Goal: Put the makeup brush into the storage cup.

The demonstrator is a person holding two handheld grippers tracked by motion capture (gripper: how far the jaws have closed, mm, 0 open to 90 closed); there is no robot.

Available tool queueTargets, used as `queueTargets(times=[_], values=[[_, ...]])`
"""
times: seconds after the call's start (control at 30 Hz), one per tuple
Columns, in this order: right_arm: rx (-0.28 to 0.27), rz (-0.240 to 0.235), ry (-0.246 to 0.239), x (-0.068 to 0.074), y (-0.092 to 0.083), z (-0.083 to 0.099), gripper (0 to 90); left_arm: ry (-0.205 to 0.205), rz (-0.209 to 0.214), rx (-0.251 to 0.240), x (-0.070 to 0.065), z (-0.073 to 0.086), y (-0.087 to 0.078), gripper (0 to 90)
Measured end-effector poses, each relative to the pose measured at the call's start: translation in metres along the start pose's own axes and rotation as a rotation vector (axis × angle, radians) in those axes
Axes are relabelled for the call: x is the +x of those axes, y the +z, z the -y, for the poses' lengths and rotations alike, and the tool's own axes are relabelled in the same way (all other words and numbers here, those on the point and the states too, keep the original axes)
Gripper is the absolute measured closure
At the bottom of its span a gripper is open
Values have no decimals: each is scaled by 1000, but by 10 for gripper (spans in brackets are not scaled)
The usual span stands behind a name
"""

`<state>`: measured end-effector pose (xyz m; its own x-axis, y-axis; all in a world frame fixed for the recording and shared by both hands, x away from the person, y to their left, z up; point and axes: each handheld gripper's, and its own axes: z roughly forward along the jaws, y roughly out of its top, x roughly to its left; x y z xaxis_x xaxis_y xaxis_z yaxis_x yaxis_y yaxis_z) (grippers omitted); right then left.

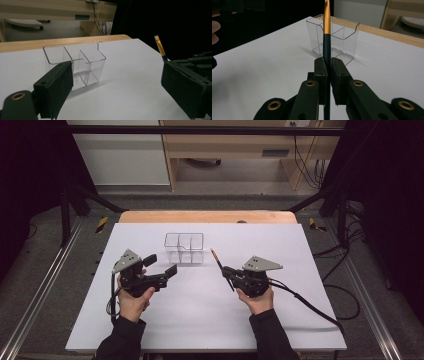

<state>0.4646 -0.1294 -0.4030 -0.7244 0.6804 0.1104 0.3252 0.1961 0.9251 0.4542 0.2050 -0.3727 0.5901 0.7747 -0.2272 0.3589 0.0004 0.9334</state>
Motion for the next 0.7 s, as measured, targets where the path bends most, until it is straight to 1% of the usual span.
queueTargets(times=[0.03,0.13,0.17,0.23,0.33,0.7], values=[[-2,0,1,0,0,0,840,6,-3,-6,-1,-1,1,97],[-6,1,-1,0,0,0,841,2,5,-6,-5,-2,6,97],[-6,2,-4,0,-1,0,840,-8,15,-4,-6,-2,8,97],[-9,2,0,0,-1,0,841,-13,23,-6,-9,-2,12,97],[-11,2,-4,1,-1,0,841,-15,34,-4,-13,-2,17,98],[-21,-2,-7,3,-2,0,841,-45,55,-22,-23,-2,27,100]])
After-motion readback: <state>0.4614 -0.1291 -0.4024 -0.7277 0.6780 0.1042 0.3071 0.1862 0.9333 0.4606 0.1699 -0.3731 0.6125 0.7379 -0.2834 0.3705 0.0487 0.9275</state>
